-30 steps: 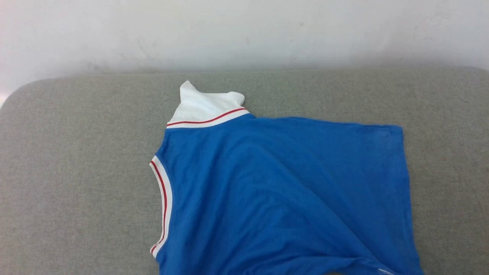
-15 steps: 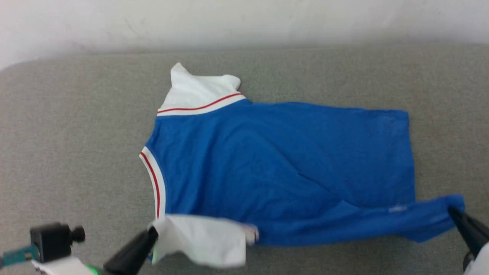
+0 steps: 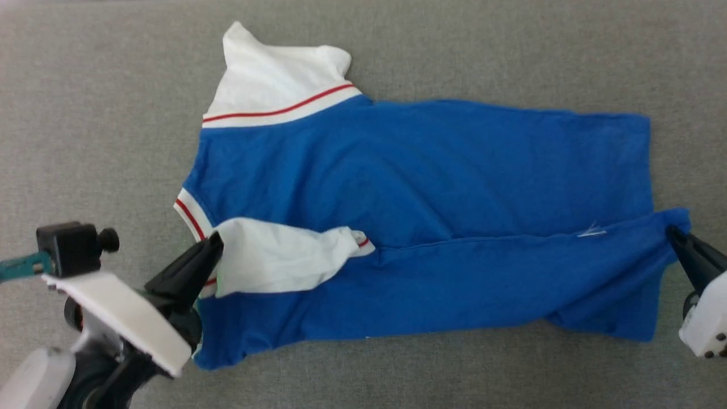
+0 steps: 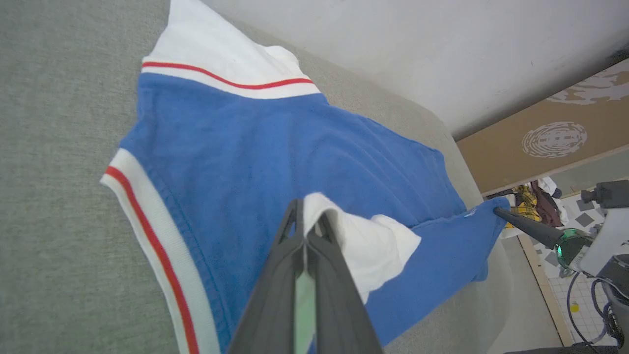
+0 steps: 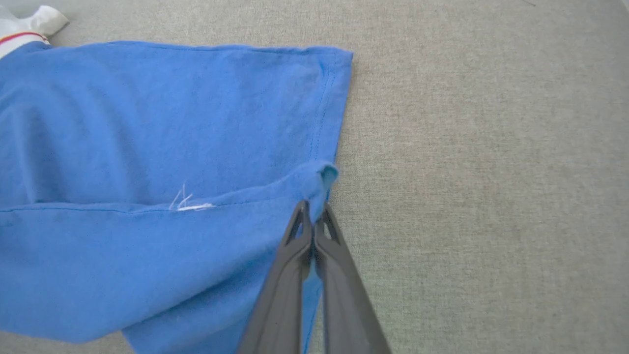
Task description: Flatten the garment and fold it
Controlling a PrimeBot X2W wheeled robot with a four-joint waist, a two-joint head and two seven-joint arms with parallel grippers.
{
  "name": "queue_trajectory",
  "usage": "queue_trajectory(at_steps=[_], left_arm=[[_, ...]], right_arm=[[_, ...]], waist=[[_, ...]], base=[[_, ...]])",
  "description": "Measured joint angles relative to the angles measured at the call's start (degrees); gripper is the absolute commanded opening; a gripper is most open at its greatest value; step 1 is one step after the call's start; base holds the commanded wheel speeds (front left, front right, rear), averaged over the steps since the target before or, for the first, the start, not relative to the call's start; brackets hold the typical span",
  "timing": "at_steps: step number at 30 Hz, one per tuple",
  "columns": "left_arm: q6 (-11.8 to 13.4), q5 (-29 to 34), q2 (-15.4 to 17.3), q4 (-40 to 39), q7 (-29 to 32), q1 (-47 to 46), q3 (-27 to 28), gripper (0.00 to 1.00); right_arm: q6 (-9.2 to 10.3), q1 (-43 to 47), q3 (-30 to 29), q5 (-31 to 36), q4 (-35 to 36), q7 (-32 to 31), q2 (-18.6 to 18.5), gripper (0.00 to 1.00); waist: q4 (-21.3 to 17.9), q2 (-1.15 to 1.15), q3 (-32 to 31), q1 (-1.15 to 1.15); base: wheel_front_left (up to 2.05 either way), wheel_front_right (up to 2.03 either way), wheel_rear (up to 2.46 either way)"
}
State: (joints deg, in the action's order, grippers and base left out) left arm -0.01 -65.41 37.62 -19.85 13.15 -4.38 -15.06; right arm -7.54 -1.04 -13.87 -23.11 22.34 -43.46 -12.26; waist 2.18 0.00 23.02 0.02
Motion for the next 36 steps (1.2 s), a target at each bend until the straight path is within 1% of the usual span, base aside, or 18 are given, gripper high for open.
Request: queue_trajectory(at_steps=[6,12,13,14,15,16,17,20,22,27,30,32,36], left_arm=[[-0.9,1.54,-1.81,6.71,0.52,-5.05,-2.07,0.0],[-0.63,3.46,-3.03,12.12,0.46,-7.6,-3.31,0.0],[-0.6,3.45,-3.31,12.5,0.56,-7.88,-3.53,0.01],[-0.6,3.45,-3.45,12.73,0.74,-8.11,-3.68,0.25],[-0.6,3.43,-3.66,13.03,0.8,-8.32,-3.74,0.81],[-0.46,3.43,-4.01,13.39,0.78,-8.47,-3.72,0.81],[-0.43,3.42,-4.36,13.69,0.73,-8.56,-3.74,1.0],[-0.13,2.89,-5.37,14.05,0.12,-8.52,-3.64,1.0],[0.25,2.79,-5.49,13.93,-0.42,-8.12,-3.58,1.0],[2.56,2.99,-5.37,11.72,-3.96,-2.9,-1.71,1.0],[4.57,4.5,-5.64,8.15,-8.79,0.99,0.7,1.0],[6.32,6.51,-6.25,5.42,-13.58,3.41,2.77,1.0],[9.25,12.61,-8.45,0.66,-23.41,8.15,5.46,1.0]], right_arm=[[0.0,-2.97,2.04,1.07,-2.93,-1.22,-0.92,0.0],[0.0,-4.08,2.24,1.49,-4.72,-1.33,-1.14,0.0],[0.0,-4.24,2.16,1.49,-4.8,-1.43,-1.14,0.1],[0.0,-4.25,2.15,1.48,-4.91,-1.79,-1.15,0.34],[0.0,-4.25,2.07,1.48,-4.93,-1.9,-1.16,0.62],[0.0,-4.25,1.94,1.47,-4.98,-1.88,-1.13,0.62],[0.0,-4.25,1.83,1.47,-5.1,-1.85,-1.01,1.0],[0.01,-4.23,2.19,1.36,-5.39,-1.69,-0.51,1.0],[0.01,-4.05,2.44,1.16,-5.35,-1.66,0.01,1.0],[0.01,-1.67,1.55,0.0,-2.89,-0.33,1.24,1.0],[0.01,0.7,0.33,0.01,0.14,1.79,2.25,1.0],[0.0,2.63,-0.74,0.99,2.07,4.05,3.15,1.0],[0.0,6.1,-2.53,5.8,5.75,12.25,4.94,1.0]], waist=[[0.23,0.0,3.98,-0.01],[1.07,0.0,6.23,-0.02],[1.3,0.0,6.33,-0.03],[1.49,0.0,6.36,-0.03],[1.63,0.0,6.3,-0.02],[1.72,0.0,6.15,-0.02],[1.77,0.0,5.93,-0.03],[1.81,0.0,4.96,-0.02],[1.77,0.0,4.06,-0.02],[1.63,0.0,0.84,-0.02],[1.52,0.0,-1.6,-0.03],[1.45,0.0,-3.33,-0.03],[1.37,0.0,-6.7,-0.03]], base=[[0.0,0.0,0.0],[0.0,0.0,0.0],[0.0,0.0,0.0],[0.0,0.0,0.0],[0.0,0.0,0.0],[0.0,0.0,0.0],[0.0,0.0,0.0],[0.0,0.0,0.0],[0.0,0.0,0.0],[0.0,0.0,0.0],[0.0,0.0,0.0],[0.0,0.0,0.0],[0.0,0.0,0.0]])
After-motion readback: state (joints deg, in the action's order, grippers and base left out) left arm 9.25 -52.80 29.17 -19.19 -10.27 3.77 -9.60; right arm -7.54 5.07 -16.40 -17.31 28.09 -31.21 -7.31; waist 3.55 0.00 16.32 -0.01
